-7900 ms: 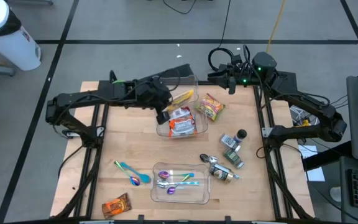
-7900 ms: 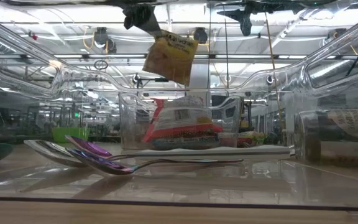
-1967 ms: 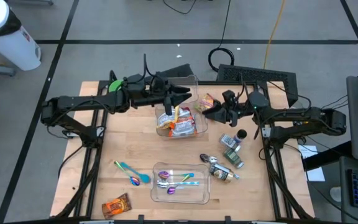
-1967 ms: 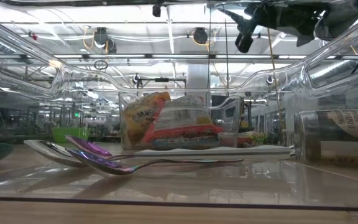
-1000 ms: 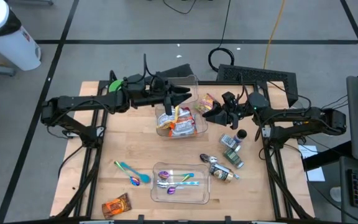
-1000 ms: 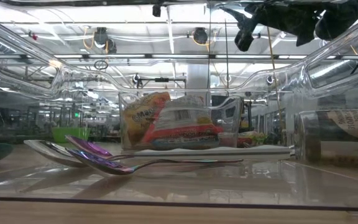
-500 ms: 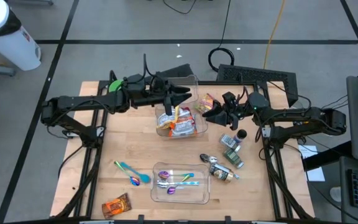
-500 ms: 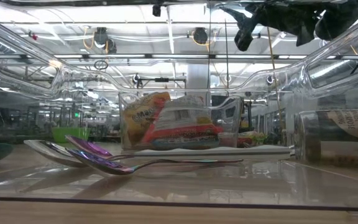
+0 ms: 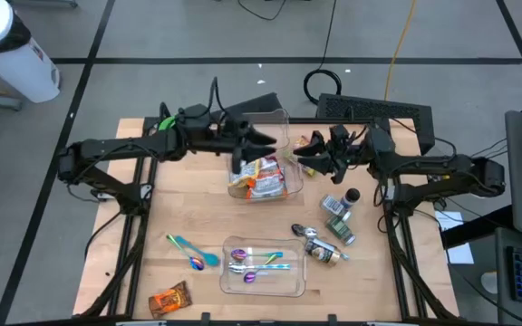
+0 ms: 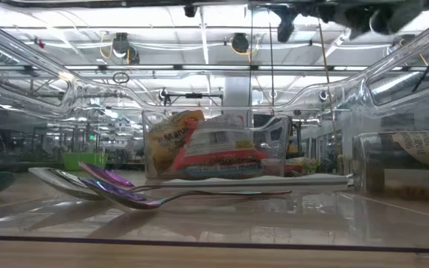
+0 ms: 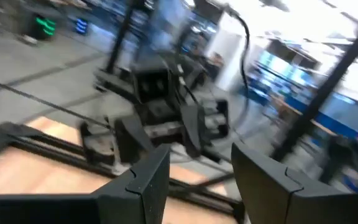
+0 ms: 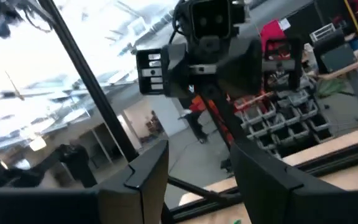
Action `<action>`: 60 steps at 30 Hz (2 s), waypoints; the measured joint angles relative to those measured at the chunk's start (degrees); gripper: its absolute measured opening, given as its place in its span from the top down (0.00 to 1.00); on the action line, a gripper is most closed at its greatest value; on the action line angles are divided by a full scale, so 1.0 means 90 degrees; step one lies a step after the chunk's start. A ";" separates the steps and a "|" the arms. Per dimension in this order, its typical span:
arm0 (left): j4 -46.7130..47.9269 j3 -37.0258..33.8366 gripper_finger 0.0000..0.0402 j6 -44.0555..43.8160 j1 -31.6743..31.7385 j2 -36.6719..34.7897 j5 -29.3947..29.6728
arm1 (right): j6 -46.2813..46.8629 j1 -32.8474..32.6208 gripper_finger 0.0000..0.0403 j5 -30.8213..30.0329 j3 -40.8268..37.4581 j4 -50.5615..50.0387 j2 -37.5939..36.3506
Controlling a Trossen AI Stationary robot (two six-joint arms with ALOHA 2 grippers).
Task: Pick & Place Food Item
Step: Put the green noodle pack into the middle transparent bin
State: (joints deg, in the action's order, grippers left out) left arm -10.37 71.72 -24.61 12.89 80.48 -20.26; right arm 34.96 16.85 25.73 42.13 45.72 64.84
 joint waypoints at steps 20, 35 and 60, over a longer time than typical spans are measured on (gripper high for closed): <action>0.3625 -0.0002 0.56 0.1047 -0.0174 -0.1996 0.0973 | -0.5681 -0.0865 0.58 -0.3088 0.2170 -1.0356 0.0163; 0.2168 -0.0008 0.56 0.1034 -0.0360 -0.1247 0.1478 | -0.7654 0.0110 0.58 -0.3354 0.0670 -0.9098 0.0660; 0.1073 -0.0010 0.56 0.0677 -0.0017 -0.0426 0.1413 | -0.9030 0.0704 0.58 -0.3390 0.0672 -0.7876 0.1355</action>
State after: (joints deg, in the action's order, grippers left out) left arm -0.71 71.64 -18.51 12.73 76.64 -7.55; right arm -46.30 23.19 -4.78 48.18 -25.16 77.03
